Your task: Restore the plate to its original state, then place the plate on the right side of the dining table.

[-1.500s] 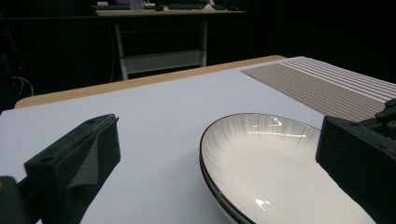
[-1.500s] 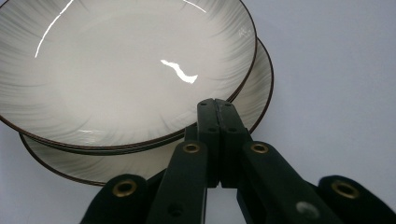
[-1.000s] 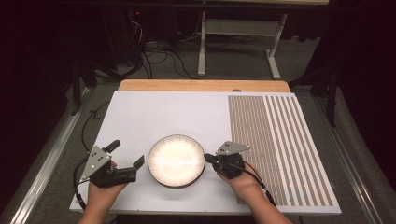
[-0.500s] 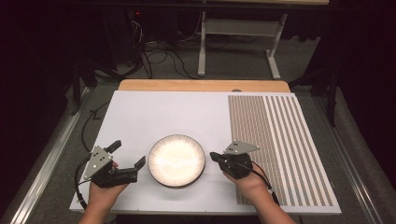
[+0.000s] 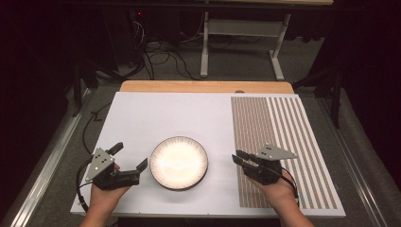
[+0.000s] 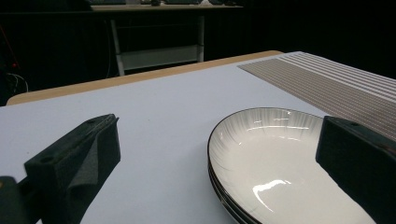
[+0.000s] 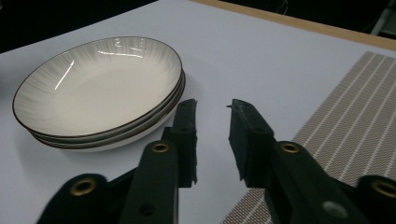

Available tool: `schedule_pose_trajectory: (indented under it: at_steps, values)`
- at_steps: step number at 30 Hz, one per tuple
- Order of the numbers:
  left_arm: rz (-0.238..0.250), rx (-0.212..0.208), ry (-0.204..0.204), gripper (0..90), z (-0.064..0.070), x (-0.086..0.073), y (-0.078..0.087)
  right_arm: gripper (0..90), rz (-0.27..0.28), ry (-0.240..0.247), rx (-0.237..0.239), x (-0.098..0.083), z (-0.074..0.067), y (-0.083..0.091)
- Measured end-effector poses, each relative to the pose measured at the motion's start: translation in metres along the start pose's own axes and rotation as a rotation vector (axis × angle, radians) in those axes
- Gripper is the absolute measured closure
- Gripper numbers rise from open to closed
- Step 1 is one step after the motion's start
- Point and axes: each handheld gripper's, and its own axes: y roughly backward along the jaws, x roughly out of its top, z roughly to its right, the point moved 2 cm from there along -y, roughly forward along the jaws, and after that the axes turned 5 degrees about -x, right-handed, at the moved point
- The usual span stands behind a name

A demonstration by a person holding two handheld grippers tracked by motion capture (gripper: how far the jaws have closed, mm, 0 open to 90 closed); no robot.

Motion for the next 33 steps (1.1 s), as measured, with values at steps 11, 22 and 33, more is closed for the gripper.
schedule_pose_trajectory:
  at_steps: [11, 22, 33]
  values:
    - [-0.007, -0.009, 0.015, 0.5, -0.002, -0.003, -0.001, 10.0, 0.104, 0.018, -0.014, -0.002, 0.005, 0.007]
    - [-0.01, -0.029, -0.005, 0.5, 0.002, 0.001, -0.009, 0.5, 0.115, -0.011, -0.078, -0.012, 0.008, 0.014]
    - [-0.015, -0.044, 0.015, 0.5, 0.001, -0.001, -0.014, 2.0, 0.141, 0.013, -0.077, -0.011, 0.006, 0.014]
